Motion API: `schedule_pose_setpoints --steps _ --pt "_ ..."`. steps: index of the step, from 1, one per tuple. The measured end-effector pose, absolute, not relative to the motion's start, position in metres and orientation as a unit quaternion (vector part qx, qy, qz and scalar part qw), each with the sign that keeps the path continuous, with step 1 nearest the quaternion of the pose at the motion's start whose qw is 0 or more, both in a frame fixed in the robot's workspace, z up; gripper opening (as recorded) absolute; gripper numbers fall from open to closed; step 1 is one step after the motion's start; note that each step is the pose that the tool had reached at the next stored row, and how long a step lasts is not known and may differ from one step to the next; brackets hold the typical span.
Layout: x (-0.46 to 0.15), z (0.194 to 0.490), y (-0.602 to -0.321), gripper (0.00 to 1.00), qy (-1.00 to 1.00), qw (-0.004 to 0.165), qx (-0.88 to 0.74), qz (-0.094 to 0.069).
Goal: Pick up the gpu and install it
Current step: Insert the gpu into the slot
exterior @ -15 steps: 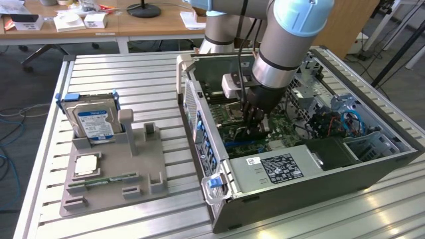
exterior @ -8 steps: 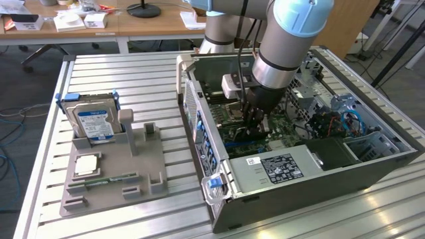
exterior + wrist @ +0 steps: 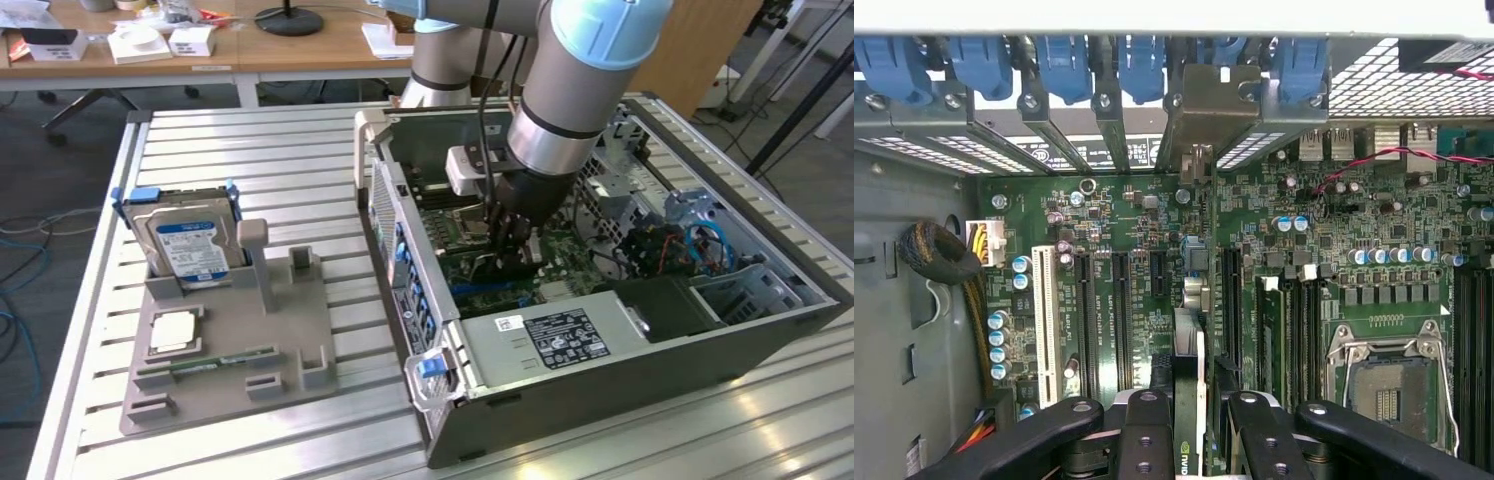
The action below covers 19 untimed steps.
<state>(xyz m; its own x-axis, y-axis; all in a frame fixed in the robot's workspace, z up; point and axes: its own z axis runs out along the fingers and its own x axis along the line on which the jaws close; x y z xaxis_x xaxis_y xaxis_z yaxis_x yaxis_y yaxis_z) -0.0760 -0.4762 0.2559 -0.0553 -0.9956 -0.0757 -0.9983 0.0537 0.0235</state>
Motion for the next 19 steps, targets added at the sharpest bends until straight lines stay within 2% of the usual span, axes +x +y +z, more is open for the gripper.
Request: schedule_pose_setpoints --steps 19 --pt "-0.0761 0.256 -0.4757 0.26 0.717 0.019 -0.695 0.035"
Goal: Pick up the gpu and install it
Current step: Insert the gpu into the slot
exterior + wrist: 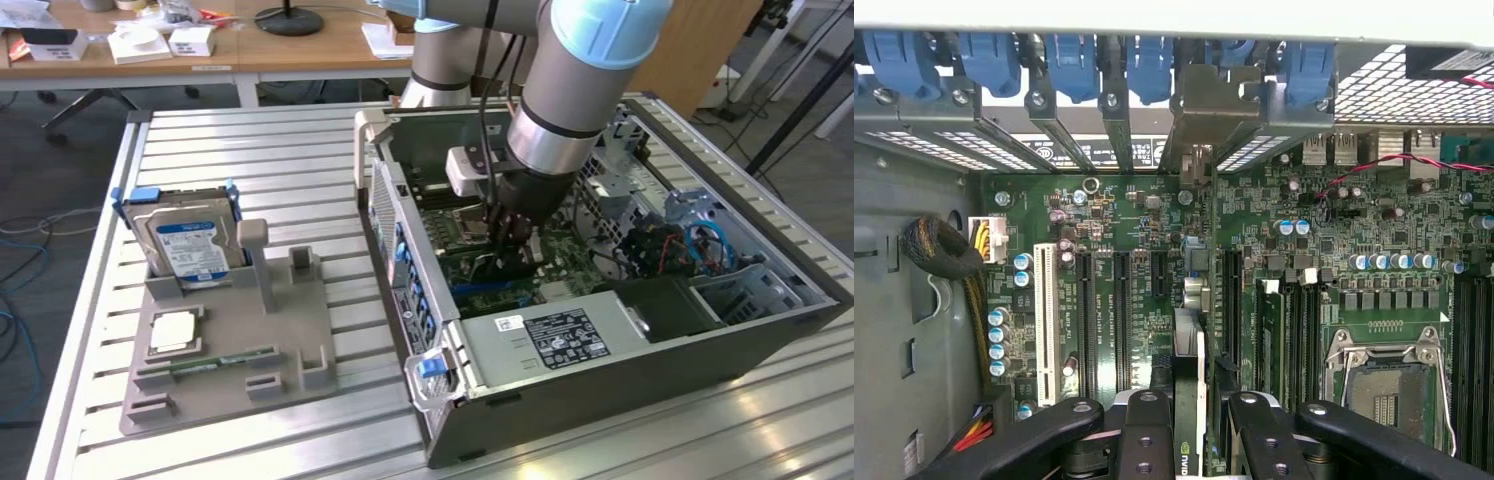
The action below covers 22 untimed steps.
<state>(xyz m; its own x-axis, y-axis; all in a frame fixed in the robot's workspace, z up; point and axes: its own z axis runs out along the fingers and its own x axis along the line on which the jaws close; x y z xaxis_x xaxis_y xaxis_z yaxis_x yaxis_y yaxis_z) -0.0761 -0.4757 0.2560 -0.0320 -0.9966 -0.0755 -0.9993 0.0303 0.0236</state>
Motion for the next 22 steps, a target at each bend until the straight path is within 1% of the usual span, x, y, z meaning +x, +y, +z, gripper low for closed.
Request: schedule_pose_setpoints --steps 22 --pt "-0.0761 0.2548 -0.4738 0.26 0.717 0.019 -0.695 0.035"
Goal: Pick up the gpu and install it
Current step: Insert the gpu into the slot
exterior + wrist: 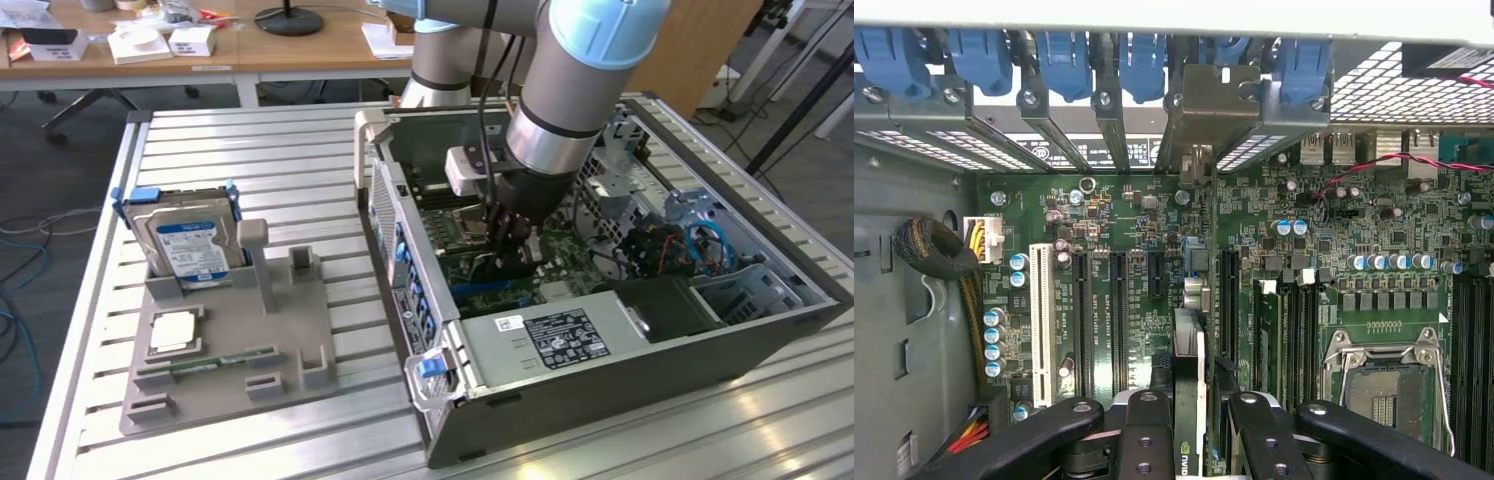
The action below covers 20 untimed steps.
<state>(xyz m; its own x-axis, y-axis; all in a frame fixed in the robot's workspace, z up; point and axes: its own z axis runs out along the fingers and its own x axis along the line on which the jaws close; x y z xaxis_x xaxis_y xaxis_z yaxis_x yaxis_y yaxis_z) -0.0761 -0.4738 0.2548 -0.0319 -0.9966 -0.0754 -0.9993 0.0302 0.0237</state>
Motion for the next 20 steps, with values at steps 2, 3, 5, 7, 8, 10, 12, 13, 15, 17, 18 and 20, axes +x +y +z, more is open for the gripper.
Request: schedule_pose_setpoints --steps 2,3,5,7,8,10,12,13,15,17,18,20 --pt "-0.0761 0.2547 -0.4738 0.26 0.717 0.019 -0.695 0.035" --pt "-0.076 0.2545 -0.4737 0.26 0.717 0.019 -0.695 0.035" --pt "-0.076 0.2545 -0.4737 0.26 0.717 0.019 -0.696 0.035" --pt "-0.076 0.2545 -0.4737 0.26 0.717 0.019 -0.695 0.035" --pt "-0.0761 0.2546 -0.4737 0.26 0.717 0.019 -0.695 0.035" --pt "-0.0761 0.2542 -0.4738 0.26 0.717 0.019 -0.695 0.035" --pt "-0.0761 0.2541 -0.4738 0.26 0.717 0.019 -0.695 0.035" --pt "-0.0761 0.2541 -0.4737 0.26 0.717 0.019 -0.695 0.035" --pt "-0.0761 0.2541 -0.4737 0.26 0.717 0.019 -0.695 0.035" --pt "-0.076 0.2541 -0.4737 0.26 0.717 0.019 -0.695 0.035" --pt "-0.076 0.2541 -0.4737 0.26 0.717 0.019 -0.695 0.035" --pt "-0.0761 0.2541 -0.4738 0.26 0.717 0.019 -0.695 0.035"
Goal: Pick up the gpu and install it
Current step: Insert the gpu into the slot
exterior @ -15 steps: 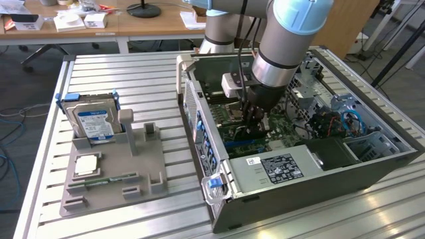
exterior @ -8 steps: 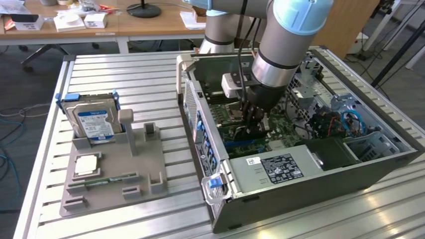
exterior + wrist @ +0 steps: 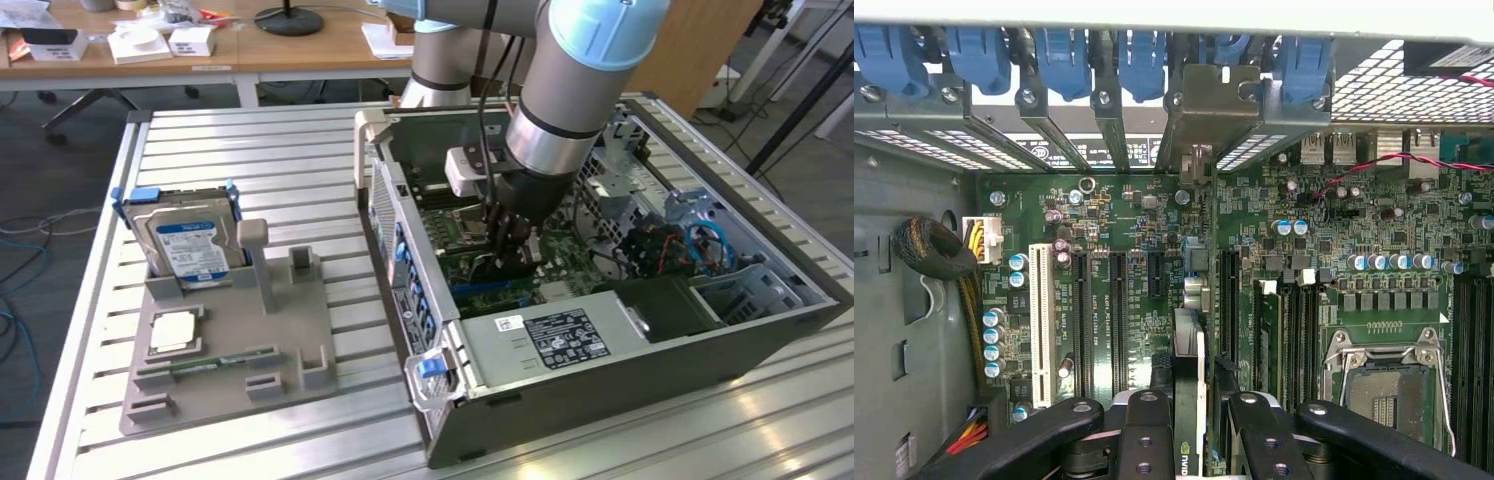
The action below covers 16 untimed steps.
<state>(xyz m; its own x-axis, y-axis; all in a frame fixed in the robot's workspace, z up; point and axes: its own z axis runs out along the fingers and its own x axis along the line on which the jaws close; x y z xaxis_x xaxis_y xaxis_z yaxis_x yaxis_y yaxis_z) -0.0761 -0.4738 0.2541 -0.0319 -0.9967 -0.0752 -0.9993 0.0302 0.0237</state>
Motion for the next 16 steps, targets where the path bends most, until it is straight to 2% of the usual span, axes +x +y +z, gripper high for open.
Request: schedule_pose_setpoints --steps 16 --pt "-0.076 0.2541 -0.4737 0.26 0.72 0.014 -0.694 0.03"
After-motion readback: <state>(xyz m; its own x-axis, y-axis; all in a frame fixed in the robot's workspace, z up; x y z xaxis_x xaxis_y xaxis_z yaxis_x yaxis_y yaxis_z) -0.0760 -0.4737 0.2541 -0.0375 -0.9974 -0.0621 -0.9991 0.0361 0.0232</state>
